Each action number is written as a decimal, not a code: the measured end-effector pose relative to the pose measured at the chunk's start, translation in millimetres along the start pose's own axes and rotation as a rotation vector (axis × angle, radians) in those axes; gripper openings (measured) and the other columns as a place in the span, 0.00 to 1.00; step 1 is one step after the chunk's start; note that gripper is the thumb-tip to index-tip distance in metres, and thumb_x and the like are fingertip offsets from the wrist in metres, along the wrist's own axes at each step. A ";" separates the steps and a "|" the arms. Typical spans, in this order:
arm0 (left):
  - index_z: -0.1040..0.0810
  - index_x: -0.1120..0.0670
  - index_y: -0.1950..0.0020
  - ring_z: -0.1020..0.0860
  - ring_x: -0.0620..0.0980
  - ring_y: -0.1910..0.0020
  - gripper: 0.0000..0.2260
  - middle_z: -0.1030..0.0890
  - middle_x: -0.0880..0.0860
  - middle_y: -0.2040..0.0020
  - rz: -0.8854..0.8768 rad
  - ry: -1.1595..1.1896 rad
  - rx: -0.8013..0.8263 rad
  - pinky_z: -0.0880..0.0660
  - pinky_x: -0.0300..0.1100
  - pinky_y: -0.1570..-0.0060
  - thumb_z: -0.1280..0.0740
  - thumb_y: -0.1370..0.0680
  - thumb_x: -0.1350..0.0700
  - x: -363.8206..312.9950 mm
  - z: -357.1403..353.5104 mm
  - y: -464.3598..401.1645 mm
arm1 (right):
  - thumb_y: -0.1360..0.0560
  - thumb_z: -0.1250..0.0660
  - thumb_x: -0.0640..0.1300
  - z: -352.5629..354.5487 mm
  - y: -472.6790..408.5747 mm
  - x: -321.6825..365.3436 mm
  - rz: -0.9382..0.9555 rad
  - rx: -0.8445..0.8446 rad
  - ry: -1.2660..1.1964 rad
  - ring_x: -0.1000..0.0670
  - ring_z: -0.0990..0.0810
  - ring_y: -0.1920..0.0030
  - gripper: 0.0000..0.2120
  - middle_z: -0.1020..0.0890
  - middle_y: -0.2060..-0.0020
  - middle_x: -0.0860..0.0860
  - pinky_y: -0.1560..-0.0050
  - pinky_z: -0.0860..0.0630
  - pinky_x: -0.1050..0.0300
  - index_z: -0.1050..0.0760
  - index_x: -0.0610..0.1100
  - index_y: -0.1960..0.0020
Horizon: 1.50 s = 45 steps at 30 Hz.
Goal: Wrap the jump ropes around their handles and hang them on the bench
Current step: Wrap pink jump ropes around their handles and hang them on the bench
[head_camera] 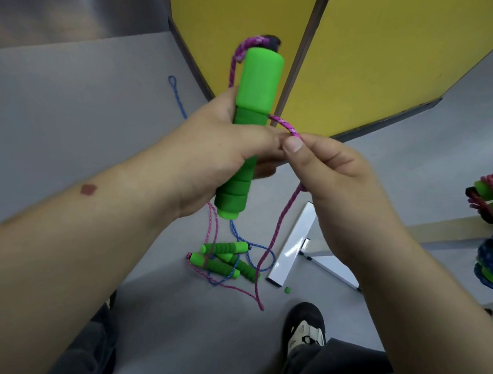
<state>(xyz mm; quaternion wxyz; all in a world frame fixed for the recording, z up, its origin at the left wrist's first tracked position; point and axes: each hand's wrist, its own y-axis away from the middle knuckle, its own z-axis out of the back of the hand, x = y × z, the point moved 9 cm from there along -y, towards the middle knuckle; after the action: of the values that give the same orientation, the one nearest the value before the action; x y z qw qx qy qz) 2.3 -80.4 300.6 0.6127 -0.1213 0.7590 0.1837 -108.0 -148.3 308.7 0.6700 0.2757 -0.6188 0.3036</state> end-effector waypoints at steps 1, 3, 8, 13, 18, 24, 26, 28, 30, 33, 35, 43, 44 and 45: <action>0.24 0.46 0.43 0.14 0.53 0.52 0.18 0.17 0.53 0.54 0.010 -0.027 0.048 0.16 0.50 0.48 0.28 0.30 0.62 2.8 -6.5 1.2 | 0.18 0.37 0.38 1.5 0.5 2.1 0.005 -0.018 -0.025 0.64 0.19 0.63 0.09 0.14 0.64 0.60 0.60 0.28 0.73 0.18 0.45 0.48; 0.23 0.49 0.41 0.14 0.57 0.50 0.18 0.17 0.61 0.50 -0.007 -0.106 0.096 0.17 0.58 0.47 0.30 0.29 0.62 6.3 -16.4 3.0 | 0.17 0.39 0.37 2.5 1.9 3.1 0.002 -0.033 -0.084 0.64 0.23 0.71 0.10 0.18 0.70 0.60 0.67 0.30 0.74 0.19 0.42 0.48; 0.22 0.46 0.39 0.13 0.58 0.53 0.20 0.14 0.57 0.54 -0.039 -0.176 0.077 0.18 0.64 0.46 0.25 0.26 0.63 7.1 -20.1 5.3 | 0.17 0.39 0.39 9.7 -1.2 -4.7 -0.046 -0.081 -0.147 0.58 0.25 0.70 0.10 0.19 0.69 0.54 0.67 0.29 0.66 0.19 0.40 0.47; 0.25 0.53 0.41 0.19 0.53 0.66 0.16 0.21 0.55 0.62 -0.079 0.014 -0.009 0.20 0.49 0.62 0.30 0.22 0.71 -4.1 -14.0 6.3 | 0.19 0.36 0.49 4.3 -5.7 -22.7 -0.148 -0.015 -0.167 0.50 0.26 0.66 0.12 0.21 0.63 0.45 0.62 0.32 0.54 0.17 0.44 0.49; 0.29 0.53 0.32 0.14 0.51 0.61 0.19 0.13 0.53 0.58 0.000 0.290 -0.209 0.17 0.46 0.61 0.31 0.20 0.67 -3.1 14.7 -0.1 | 0.21 0.35 0.50 -23.7 8.2 -37.8 -0.302 0.295 0.018 0.52 0.26 0.64 0.11 0.17 0.61 0.49 0.63 0.29 0.57 0.18 0.44 0.52; 0.28 0.54 0.37 0.14 0.51 0.59 0.18 0.14 0.61 0.49 0.070 0.131 -0.126 0.17 0.44 0.59 0.32 0.21 0.70 4.7 8.7 0.2 | 0.17 0.38 0.39 3.0 -2.4 -12.4 -0.107 0.002 -0.173 0.52 0.25 0.67 0.11 0.17 0.62 0.47 0.65 0.26 0.59 0.17 0.45 0.49; 0.25 0.54 0.35 0.16 0.52 0.58 0.20 0.15 0.61 0.54 0.075 -0.015 0.011 0.18 0.45 0.58 0.30 0.24 0.70 13.3 -7.9 2.3 | 0.18 0.36 0.40 11.1 -4.0 -12.4 -0.097 -0.075 -0.189 0.52 0.25 0.68 0.11 0.20 0.62 0.44 0.65 0.26 0.60 0.15 0.48 0.50; 0.23 0.54 0.35 0.16 0.53 0.59 0.20 0.16 0.59 0.56 0.052 -0.099 0.058 0.19 0.45 0.58 0.29 0.25 0.69 16.3 -14.9 3.9 | 0.19 0.35 0.42 15.9 -3.7 -15.7 -0.114 -0.121 -0.147 0.52 0.27 0.69 0.10 0.24 0.62 0.41 0.68 0.27 0.60 0.14 0.49 0.50; 0.24 0.54 0.37 0.16 0.53 0.60 0.19 0.16 0.58 0.57 0.064 -0.081 0.002 0.20 0.45 0.60 0.28 0.23 0.69 16.0 -9.5 3.0 | 0.19 0.34 0.42 16.4 -2.4 -21.0 -0.151 -0.137 -0.136 0.52 0.27 0.70 0.09 0.24 0.64 0.43 0.69 0.30 0.59 0.15 0.48 0.51; 0.24 0.54 0.40 0.16 0.51 0.61 0.16 0.17 0.55 0.58 0.079 0.028 -0.052 0.19 0.44 0.62 0.28 0.23 0.69 11.7 -4.3 1.9 | 0.18 0.36 0.44 7.5 -0.9 -26.9 -0.204 -0.073 -0.178 0.52 0.28 0.68 0.09 0.21 0.64 0.47 0.69 0.31 0.59 0.17 0.46 0.51; 0.25 0.55 0.39 0.16 0.50 0.62 0.16 0.18 0.53 0.59 0.057 0.138 -0.109 0.17 0.44 0.62 0.30 0.22 0.70 7.0 1.9 0.4 | 0.17 0.37 0.45 -2.3 1.6 -30.1 -0.256 0.032 -0.168 0.51 0.27 0.67 0.10 0.18 0.60 0.48 0.68 0.29 0.58 0.17 0.46 0.50; 0.25 0.52 0.40 0.15 0.50 0.59 0.18 0.15 0.62 0.45 0.102 -0.005 -0.151 0.20 0.41 0.63 0.28 0.24 0.69 13.1 12.0 -0.3 | 0.19 0.35 0.38 5.0 0.2 -16.9 -0.152 -0.037 -0.160 0.51 0.24 0.69 0.07 0.17 0.61 0.45 0.68 0.25 0.60 0.18 0.41 0.50; 0.24 0.52 0.38 0.15 0.50 0.58 0.18 0.14 0.61 0.46 0.124 -0.050 -0.079 0.21 0.40 0.63 0.28 0.24 0.69 18.4 2.9 0.8 | 0.19 0.35 0.39 9.4 -0.9 -15.4 -0.135 -0.070 -0.187 0.51 0.25 0.69 0.07 0.18 0.61 0.43 0.69 0.26 0.60 0.17 0.43 0.49; 0.22 0.52 0.37 0.16 0.50 0.55 0.19 0.14 0.60 0.48 0.130 -0.093 -0.017 0.21 0.39 0.63 0.29 0.24 0.68 22.6 -5.4 2.0 | 0.19 0.34 0.40 13.1 -1.7 -14.6 -0.123 -0.094 -0.182 0.51 0.27 0.70 0.07 0.21 0.61 0.40 0.69 0.27 0.60 0.16 0.44 0.49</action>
<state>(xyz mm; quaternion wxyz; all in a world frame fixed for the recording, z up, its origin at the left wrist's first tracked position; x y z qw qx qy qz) -8.3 -79.9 279.8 0.6331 -0.0680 0.7344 0.2349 -116.1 -160.1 295.2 0.6405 0.3079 -0.6727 0.2061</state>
